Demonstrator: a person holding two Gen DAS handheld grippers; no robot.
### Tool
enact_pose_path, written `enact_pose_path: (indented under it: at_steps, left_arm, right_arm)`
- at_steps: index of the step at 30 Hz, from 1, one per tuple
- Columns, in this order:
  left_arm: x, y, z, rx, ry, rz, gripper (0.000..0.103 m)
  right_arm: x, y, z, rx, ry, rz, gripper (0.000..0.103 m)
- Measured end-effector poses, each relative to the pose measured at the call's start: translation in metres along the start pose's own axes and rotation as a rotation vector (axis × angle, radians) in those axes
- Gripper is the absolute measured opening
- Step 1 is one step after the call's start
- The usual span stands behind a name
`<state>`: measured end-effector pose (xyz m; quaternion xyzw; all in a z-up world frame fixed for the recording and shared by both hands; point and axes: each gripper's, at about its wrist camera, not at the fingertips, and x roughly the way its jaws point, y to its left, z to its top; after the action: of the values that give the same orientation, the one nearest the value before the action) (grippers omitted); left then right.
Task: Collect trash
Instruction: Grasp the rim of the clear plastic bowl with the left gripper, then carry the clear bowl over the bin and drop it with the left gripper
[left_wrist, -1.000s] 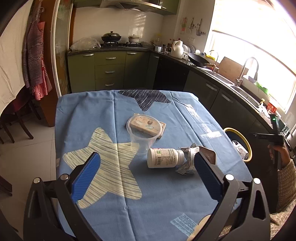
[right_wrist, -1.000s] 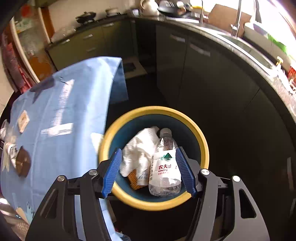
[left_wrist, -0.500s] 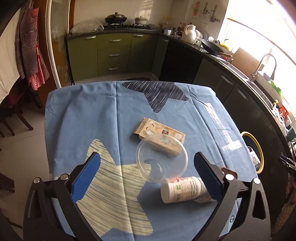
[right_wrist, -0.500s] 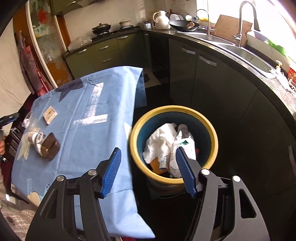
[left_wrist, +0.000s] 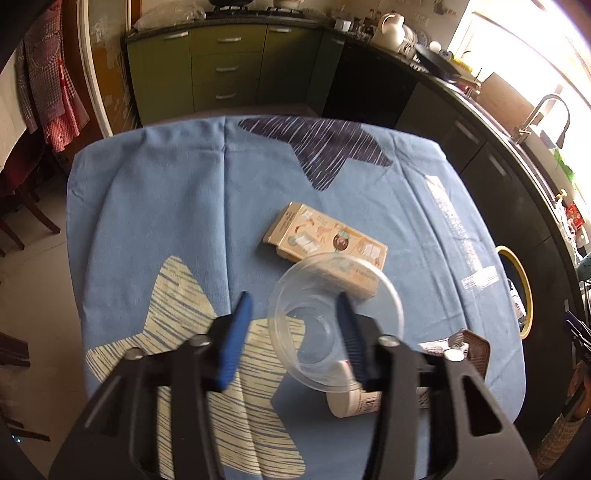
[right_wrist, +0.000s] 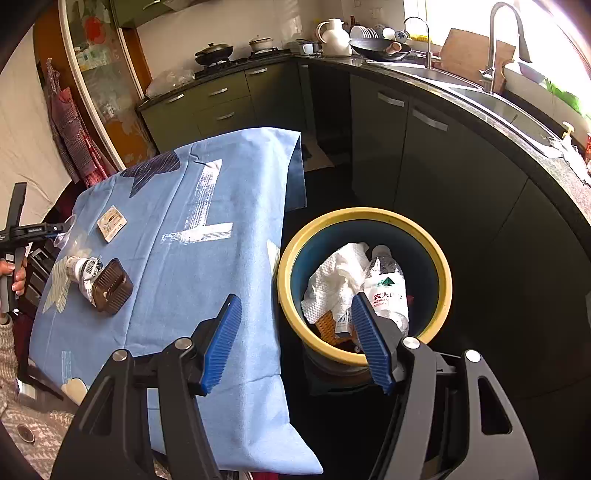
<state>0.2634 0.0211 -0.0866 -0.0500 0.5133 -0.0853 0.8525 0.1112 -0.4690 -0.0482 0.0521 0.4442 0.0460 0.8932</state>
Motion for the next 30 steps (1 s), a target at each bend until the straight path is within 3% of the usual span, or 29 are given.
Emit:
enact_pose_path:
  at_steps: [3, 6, 18, 23, 30]
  left_arm:
    - [0.005, 0.0, -0.002, 0.008, 0.024, 0.004, 0.028]
    - [0.006, 0.0, -0.003, 0.014, 0.032, 0.002, 0.009]
    - [-0.033, -0.022, 0.004, 0.1, -0.057, 0.002, 0.005]
    - [-0.064, -0.075, 0.008, 0.221, -0.108, -0.056, 0.005]
    - [-0.079, -0.214, 0.008, 0.48, -0.104, -0.281, 0.005]
  right_arm:
    - [0.0, -0.001, 0.0, 0.0, 0.002, 0.002, 0.062]
    - [0.0, -0.001, 0.0, 0.001, 0.001, 0.003, 0.062]
    - [-0.012, -0.001, -0.003, 0.002, -0.03, 0.009, 0.062]
    - [-0.025, -0.006, -0.006, 0.02, -0.061, -0.002, 0.062]
    - [-0.046, -0.029, -0.019, 0.06, -0.104, -0.04, 0.062]
